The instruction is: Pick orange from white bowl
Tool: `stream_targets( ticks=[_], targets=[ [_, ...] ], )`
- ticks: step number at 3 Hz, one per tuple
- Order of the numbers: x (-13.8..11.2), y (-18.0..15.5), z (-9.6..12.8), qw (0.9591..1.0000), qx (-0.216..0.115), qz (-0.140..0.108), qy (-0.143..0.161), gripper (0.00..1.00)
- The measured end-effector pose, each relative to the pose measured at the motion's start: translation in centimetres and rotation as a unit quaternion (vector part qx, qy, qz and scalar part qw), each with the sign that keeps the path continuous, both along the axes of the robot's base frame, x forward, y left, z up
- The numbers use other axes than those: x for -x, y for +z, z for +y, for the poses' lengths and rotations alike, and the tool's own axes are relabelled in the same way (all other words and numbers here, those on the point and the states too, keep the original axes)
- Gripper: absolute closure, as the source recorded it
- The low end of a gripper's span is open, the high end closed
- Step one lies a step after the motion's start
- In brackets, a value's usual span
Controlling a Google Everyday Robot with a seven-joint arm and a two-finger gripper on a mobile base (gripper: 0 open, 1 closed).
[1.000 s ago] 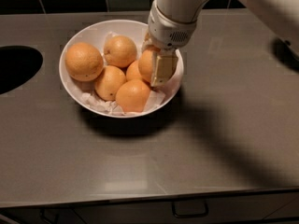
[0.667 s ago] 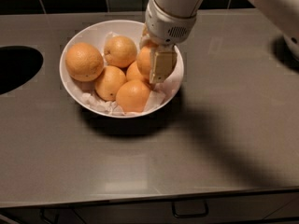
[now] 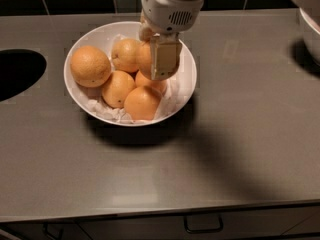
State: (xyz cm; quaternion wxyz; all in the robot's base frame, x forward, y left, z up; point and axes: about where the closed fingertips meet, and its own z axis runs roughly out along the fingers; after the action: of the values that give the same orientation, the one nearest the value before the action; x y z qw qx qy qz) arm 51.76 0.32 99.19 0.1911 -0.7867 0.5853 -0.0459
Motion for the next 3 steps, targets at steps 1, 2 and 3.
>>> stream_targets(
  ticks=[1,2,3],
  targets=[
    [0.88,1.81,0.93,0.9998,0.005,-0.020,0.004,1.00],
    [0.89,1.84,0.94,0.9998,0.005,-0.020,0.005,1.00],
    [0.89,1.84,0.94,0.9998,0.005,-0.020,0.005,0.81]
  ],
)
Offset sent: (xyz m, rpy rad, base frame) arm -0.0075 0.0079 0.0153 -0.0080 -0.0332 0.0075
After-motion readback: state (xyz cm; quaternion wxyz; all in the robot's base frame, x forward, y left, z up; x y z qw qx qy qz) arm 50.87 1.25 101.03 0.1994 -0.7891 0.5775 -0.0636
